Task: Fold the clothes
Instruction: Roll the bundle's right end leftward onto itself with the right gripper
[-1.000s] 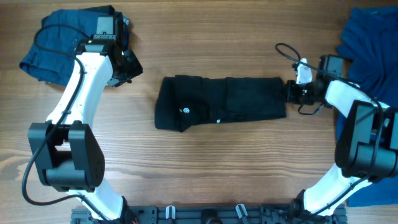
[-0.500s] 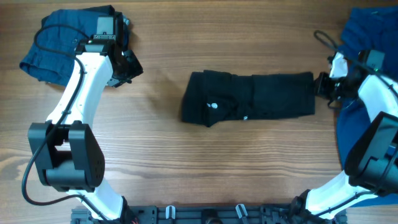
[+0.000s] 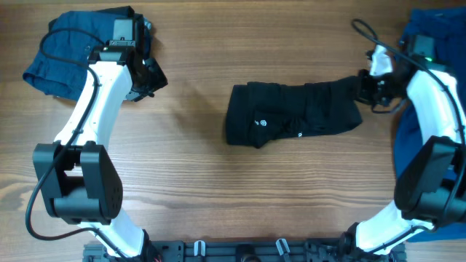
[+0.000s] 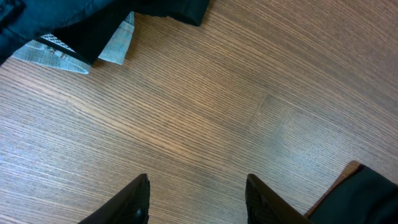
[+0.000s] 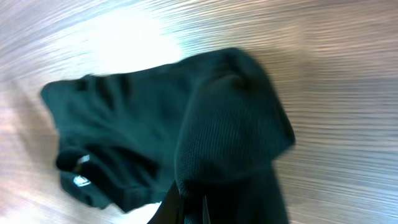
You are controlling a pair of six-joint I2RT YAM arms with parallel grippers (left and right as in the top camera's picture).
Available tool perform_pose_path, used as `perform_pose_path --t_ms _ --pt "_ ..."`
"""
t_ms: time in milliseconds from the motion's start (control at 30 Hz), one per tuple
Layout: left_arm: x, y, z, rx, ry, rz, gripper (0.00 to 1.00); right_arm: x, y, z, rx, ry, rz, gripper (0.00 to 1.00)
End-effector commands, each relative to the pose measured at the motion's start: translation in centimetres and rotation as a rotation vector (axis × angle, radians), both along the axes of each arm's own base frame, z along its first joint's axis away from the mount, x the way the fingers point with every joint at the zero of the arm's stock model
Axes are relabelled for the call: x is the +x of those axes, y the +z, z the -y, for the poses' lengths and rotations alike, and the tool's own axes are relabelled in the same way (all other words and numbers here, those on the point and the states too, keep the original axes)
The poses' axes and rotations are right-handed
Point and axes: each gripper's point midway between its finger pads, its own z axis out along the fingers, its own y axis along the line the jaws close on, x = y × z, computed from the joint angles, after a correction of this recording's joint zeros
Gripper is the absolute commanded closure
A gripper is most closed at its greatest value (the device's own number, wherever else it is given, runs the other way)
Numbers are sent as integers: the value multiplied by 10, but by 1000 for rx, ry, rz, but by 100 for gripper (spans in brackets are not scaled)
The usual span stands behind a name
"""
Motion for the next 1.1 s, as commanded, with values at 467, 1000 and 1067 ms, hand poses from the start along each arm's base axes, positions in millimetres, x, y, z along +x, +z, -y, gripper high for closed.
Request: perform_pose_path --t_ms 467,1000,1067 --pt "5 3 2 -6 -11 19 50 -1 56 -153 48 216 33 96" --pt "5 3 2 -6 -11 21 50 -10 64 -226 65 332 107 96" --pt "5 3 2 -6 -11 20 50 -9 62 -227 35 332 116 96"
